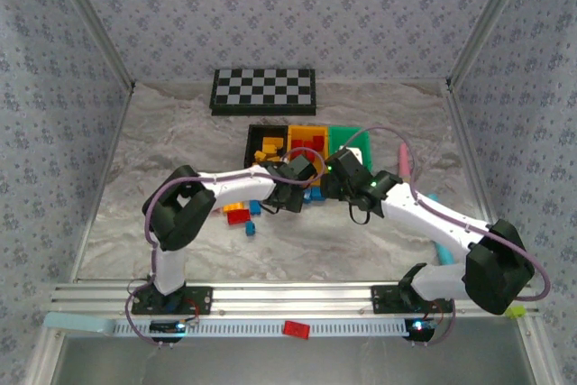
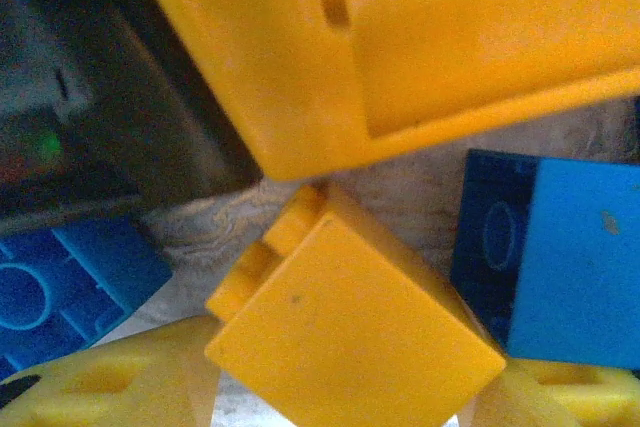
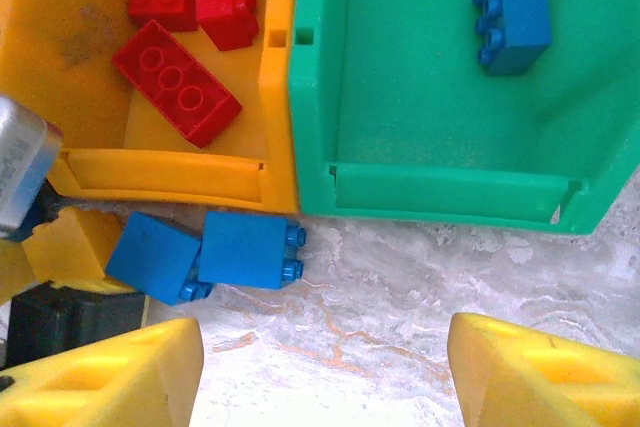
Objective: Sort the legos into containers by color
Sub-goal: Pick up the lego from the center of the table.
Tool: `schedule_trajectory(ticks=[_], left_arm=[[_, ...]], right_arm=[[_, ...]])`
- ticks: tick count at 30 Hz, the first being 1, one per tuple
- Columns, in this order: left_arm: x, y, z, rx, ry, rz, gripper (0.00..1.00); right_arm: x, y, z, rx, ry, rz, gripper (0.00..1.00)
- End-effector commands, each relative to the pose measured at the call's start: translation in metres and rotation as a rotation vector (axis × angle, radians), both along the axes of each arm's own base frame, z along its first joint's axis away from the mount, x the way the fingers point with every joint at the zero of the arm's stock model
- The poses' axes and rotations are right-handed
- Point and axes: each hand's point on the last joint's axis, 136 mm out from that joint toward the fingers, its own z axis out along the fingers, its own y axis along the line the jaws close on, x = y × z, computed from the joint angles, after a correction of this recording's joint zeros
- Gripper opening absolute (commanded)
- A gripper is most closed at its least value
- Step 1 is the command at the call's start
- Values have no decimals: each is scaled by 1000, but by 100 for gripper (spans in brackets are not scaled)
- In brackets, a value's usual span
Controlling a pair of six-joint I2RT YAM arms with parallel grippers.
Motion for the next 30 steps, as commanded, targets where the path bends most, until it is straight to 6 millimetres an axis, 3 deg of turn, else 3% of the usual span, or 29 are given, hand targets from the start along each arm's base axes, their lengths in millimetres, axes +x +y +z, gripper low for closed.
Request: schedule_trajectory(ticks=[1,8,21,30], left_arm=[[10,-11,3,-49,-12,-15,62],[20,-18,3,-31,-6,-11,64],[18,-23,6,-48,-9,-5,43],[6,-15,41,-57,-74,-24,39]], right_arm=[[-6,0,-7,-11,8,-25,68],[-17,5,-14,-6,15,-5,67],[-24,-17,-21,-5,22,-30,68],[-21,-17,-19,2,18,-36,68]])
